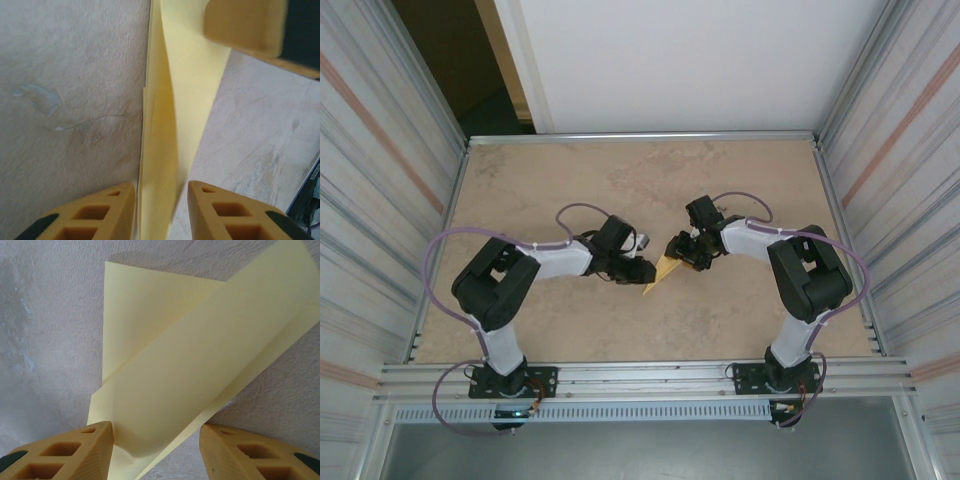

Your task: Fold a paper plane with a square sheet of paper (pick it up from the middle)

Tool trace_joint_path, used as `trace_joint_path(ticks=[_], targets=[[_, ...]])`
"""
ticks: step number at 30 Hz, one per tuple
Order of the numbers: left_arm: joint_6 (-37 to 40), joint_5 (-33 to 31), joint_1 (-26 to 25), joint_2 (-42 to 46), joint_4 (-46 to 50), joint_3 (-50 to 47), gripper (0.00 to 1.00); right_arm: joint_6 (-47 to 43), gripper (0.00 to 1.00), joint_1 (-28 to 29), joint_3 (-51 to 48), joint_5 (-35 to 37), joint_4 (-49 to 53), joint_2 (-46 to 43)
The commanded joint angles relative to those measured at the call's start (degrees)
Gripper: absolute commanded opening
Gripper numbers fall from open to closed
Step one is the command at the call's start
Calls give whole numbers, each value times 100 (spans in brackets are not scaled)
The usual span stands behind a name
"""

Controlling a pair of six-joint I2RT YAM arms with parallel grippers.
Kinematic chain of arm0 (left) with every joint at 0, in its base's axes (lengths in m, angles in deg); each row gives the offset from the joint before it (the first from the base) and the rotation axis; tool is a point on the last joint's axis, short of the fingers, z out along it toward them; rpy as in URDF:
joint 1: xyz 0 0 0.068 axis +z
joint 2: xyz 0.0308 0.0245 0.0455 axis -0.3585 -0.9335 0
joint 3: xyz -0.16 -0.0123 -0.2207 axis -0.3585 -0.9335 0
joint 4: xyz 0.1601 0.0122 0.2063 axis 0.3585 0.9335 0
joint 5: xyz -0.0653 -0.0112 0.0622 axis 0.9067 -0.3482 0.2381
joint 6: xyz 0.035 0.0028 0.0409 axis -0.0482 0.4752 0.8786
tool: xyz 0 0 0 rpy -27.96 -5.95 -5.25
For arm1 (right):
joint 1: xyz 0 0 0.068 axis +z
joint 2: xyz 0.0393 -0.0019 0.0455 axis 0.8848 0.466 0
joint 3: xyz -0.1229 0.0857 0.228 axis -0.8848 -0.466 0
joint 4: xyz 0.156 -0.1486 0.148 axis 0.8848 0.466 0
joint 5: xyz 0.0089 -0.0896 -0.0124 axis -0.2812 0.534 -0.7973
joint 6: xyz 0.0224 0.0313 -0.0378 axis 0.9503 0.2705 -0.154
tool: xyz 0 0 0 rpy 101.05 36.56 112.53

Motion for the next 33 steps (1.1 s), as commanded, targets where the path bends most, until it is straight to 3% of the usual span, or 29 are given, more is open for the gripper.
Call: trace_joint_path(ticks=[1,6,13,33], targets=[[-112,-355,-5,562,86,47,34,-110,51,185,-414,463,-34,872],[-239,-51,-42,626,-287,12,27,-95,51,183,-411,458,-41,875],[-390,407,-184,60,-544,264,14,-72,51,182,-411,434,-73,893],[-347,282,-184,-542,-496,477,10,-70,46,198,-358,416,46,1033]])
